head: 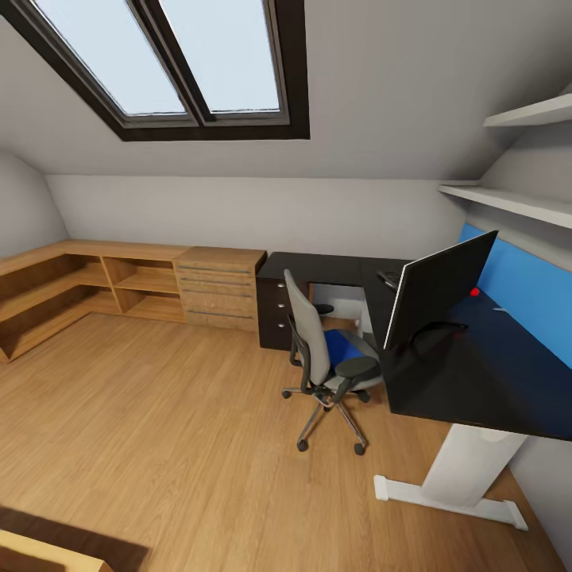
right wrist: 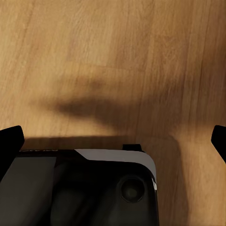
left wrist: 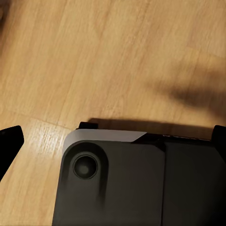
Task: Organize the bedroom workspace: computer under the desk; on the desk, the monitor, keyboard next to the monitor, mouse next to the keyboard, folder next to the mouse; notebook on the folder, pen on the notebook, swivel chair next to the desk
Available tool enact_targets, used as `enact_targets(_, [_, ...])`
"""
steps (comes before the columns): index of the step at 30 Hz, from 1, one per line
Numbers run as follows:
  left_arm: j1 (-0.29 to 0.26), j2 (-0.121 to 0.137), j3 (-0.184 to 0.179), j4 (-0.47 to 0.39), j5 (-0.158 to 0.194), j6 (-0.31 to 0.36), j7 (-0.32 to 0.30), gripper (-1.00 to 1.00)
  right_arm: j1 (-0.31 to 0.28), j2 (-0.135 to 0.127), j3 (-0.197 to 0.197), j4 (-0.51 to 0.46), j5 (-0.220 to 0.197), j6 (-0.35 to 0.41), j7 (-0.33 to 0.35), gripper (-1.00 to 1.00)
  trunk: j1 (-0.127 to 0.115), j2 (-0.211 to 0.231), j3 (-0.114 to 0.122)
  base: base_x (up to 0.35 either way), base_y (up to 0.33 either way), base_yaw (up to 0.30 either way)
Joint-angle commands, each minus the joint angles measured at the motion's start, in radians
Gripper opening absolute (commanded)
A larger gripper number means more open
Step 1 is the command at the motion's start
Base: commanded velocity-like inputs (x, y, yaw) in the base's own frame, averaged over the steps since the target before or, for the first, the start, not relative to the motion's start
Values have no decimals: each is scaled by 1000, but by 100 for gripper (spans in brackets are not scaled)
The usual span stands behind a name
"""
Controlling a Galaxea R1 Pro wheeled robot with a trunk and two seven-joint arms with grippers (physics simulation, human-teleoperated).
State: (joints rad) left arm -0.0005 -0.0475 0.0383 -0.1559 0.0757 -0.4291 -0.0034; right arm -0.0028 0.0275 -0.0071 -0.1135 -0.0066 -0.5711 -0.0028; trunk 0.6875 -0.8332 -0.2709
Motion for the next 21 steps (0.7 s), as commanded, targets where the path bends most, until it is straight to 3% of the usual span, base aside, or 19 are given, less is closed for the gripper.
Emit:
enact_targets(1, [0,0,4,-1,4,-2,-1,100,0,0,-1,0,0,-3,0,100,0,-1,-1,0,0,0])
enact_targets(7, [-1,1,4,-1,4,-3,-1,100,0,0,-1,0,0,-4,0,100,0,-1,-1,37,0,0])
enact_targets(21, [0,3,4,-1,4,-20,-1,100,0,0,-1,0,1,-4,0,100,0,-1,-1,211,0,0])
